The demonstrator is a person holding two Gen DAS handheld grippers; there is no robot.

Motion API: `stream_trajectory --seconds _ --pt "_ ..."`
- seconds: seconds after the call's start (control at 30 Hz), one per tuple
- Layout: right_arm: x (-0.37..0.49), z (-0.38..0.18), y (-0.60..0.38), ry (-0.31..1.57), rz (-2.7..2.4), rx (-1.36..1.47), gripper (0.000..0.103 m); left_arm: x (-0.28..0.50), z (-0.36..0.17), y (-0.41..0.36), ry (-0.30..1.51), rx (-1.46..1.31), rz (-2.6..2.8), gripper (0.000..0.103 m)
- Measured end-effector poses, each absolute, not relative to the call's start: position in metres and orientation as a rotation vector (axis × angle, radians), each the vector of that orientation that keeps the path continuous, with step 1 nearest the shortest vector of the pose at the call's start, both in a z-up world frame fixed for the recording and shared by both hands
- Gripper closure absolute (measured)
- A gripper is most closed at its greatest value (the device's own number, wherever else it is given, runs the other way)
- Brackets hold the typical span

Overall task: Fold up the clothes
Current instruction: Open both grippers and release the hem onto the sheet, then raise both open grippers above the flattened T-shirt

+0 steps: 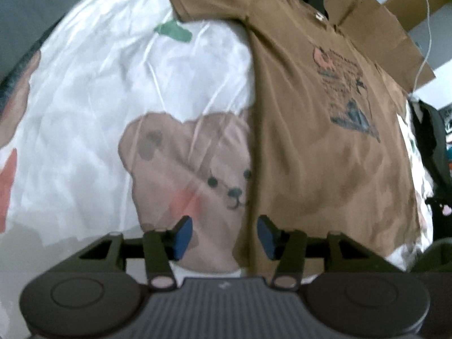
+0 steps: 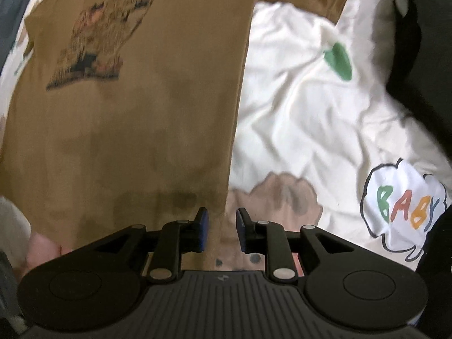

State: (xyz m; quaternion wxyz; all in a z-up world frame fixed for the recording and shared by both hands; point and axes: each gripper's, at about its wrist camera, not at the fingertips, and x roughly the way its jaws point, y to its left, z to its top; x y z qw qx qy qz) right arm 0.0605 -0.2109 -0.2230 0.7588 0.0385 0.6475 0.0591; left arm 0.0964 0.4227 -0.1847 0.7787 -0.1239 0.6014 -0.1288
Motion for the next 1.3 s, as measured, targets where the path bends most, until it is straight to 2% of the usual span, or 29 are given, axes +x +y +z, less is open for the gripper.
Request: stream_trajectory --seconds 0.03,0.13,0.23,0.3,0.43,0.47,0.7,0.77,0.83,1.23,1.3 --pt "0.061 -0.22 -0.21 1.393 0.121 0.089 0.075 0.098 -0.181 0.423 1.289 -0.272 -0.274 0.039" --pt "0.064 -0.21 -0.21 1.355 0.103 0.101 0.067 0.102 -0.169 0.424 1.245 -0.294 -0.247 0.035" --pt "0.061 -0.198 -0.21 1.298 0.072 0.113 0.066 0.102 -0.156 0.421 1.208 -0.312 -0.219 0.034" --pt "0.06 -0.19 -0.209 1.256 0.047 0.128 0.061 0.101 -0.15 0.417 1.197 -0.308 -0.21 0.033" --pt "0.056 -0.174 -0.202 1.204 0.03 0.184 0.058 0.095 -0.126 0.409 1.149 -0.292 -0.203 0.031" --pt "0.054 -0.17 -0.2 1.193 0.032 0.193 0.053 0.094 -0.121 0.409 1.14 -0.291 -0.202 0.03" --pt "0.032 -0.143 -0.18 1.094 0.082 0.159 0.038 0.091 -0.088 0.399 1.087 -0.265 -0.211 0.028" --pt "0.026 -0.139 -0.177 1.066 0.081 0.152 0.037 0.09 -0.079 0.397 1.071 -0.263 -0.224 0.027" --pt "0.024 -0.137 -0.175 1.05 0.075 0.158 0.037 0.088 -0.075 0.397 1.059 -0.267 -0.231 0.021" --pt "0.027 -0.139 -0.161 0.935 0.041 0.153 0.037 0.074 -0.066 0.401 0.955 -0.25 -0.244 0.02" --pt "0.028 -0.142 -0.157 0.921 0.047 0.145 0.037 0.073 -0.063 0.401 0.936 -0.257 -0.258 0.017"
